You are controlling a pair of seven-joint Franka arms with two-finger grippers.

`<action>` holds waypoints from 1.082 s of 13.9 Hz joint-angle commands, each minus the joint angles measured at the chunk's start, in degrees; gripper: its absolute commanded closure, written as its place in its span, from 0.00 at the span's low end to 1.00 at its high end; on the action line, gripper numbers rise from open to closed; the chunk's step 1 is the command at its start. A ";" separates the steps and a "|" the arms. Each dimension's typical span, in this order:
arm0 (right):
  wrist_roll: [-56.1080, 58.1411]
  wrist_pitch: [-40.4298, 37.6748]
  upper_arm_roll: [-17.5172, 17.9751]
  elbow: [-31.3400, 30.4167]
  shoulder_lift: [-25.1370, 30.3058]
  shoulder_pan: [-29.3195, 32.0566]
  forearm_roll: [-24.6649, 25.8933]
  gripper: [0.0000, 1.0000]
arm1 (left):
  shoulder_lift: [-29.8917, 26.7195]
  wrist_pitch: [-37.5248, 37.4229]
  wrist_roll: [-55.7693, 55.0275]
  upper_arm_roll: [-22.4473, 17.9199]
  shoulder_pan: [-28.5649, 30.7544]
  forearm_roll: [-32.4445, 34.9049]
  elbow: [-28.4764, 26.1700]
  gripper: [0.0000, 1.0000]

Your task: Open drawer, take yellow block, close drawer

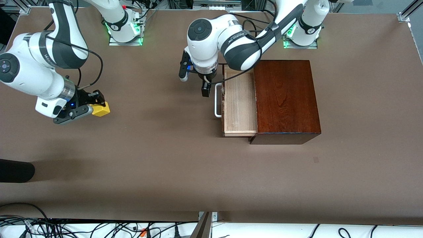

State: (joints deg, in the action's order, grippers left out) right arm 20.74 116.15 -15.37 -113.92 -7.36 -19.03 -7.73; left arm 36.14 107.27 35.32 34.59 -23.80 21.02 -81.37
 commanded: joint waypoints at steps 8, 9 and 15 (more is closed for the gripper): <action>-11.78 20.15 10.54 -15.63 -2.12 6.63 0.79 1.00 | 2.27 -1.10 -1.13 -0.67 0.69 6.58 -1.78 0.00; -11.78 21.04 10.54 -15.63 -3.26 7.07 0.79 1.00 | 2.09 -1.10 -1.22 -0.67 0.78 6.66 -2.39 0.00; -17.05 25.35 10.45 -15.02 -9.59 7.51 1.49 1.00 | 0.25 -2.68 -1.66 -1.02 3.58 6.84 -3.71 0.00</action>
State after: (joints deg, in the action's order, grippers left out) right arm 5.93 140.03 -6.05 -129.27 -16.00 -12.61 -7.50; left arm 38.82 105.94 33.24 33.55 -22.40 26.11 -82.88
